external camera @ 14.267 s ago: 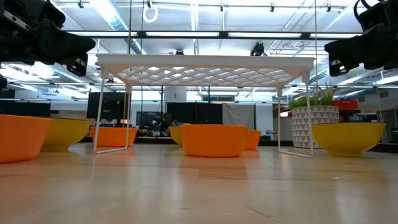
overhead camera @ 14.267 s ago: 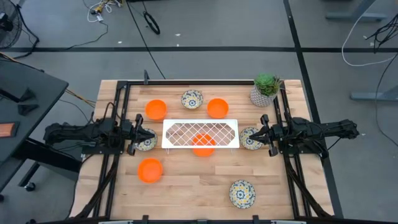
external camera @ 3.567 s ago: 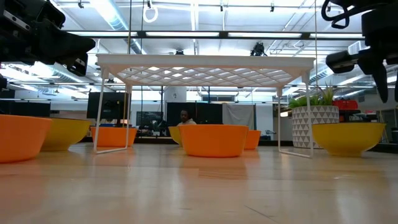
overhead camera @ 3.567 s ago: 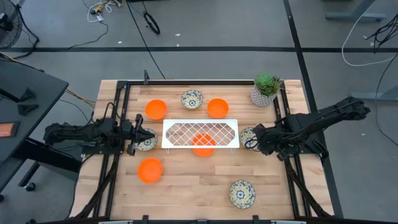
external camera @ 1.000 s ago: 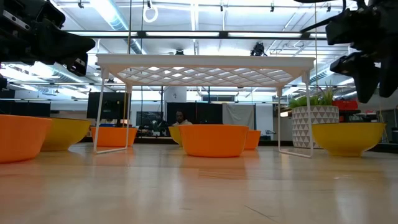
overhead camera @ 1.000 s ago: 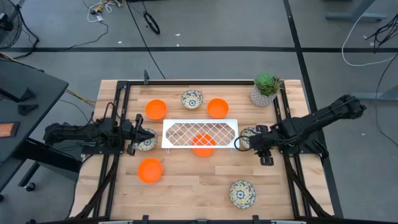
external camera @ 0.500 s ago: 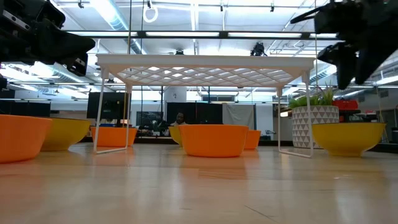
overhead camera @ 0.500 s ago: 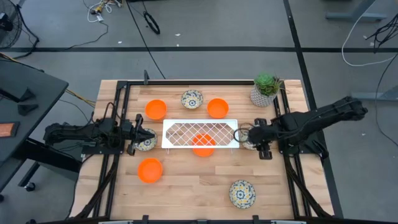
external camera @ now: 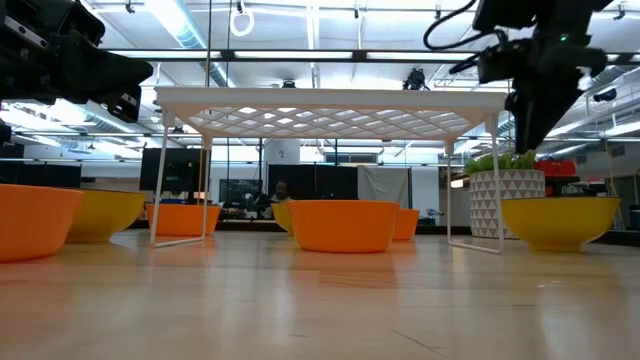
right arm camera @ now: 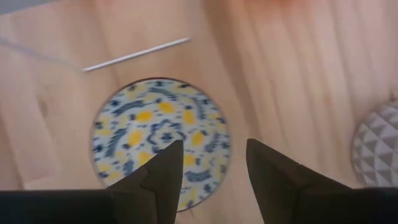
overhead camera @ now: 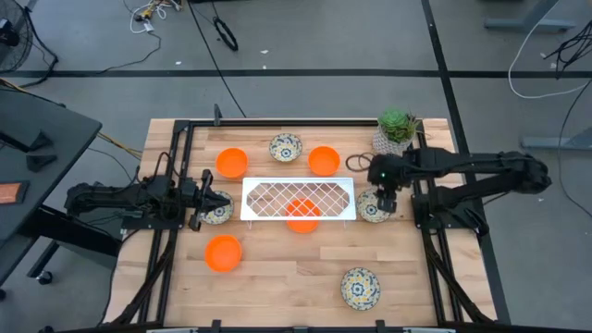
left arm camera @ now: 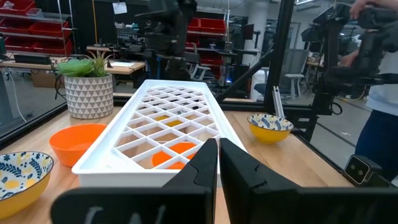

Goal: Pick & Place Mini bowls
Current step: Put the white patterned bowl on the shelf

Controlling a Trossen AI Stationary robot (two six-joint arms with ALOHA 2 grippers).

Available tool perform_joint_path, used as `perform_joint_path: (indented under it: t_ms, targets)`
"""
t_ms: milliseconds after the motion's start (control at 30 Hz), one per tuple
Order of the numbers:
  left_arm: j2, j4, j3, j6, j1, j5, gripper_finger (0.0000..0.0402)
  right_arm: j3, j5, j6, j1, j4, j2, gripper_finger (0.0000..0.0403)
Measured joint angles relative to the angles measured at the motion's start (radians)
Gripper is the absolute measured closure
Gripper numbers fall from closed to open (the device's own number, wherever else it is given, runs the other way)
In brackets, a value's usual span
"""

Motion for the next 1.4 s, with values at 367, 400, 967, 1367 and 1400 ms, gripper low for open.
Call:
perform_joint_path:
  t_ms: [367, 400, 967, 1367, 1400]
  targets:
    - [0.0, 0.0, 0.0, 0.0, 0.0, 0.0, 0.0378, 0.0, -0.122, -0.262, -0.218, 0.001, 0.022, 0.0224]
    - [0.0, 0.0, 0.0, 0.0, 0.0, 0.0, 0.0378, 0.0, -0.126, -0.272, -0.231, 0.002, 0.033, 0.0224]
    - [0.0, 0.0, 0.0, 0.0, 0.0, 0.0, 0.0378, -0.001, -0.217, -0.432, -0.3, 0.026, 0.153, 0.0224]
    - [0.0, 0.0, 0.0, 0.0, 0.0, 0.0, 0.0378, -0.089, -0.235, -0.547, -0.307, 0.087, 0.153, 0.0224]
    - [0.0, 0.0, 0.0, 0.0, 0.0, 0.0, 0.0378, -0.095, -0.235, -0.547, -0.307, 0.088, 0.153, 0.0224]
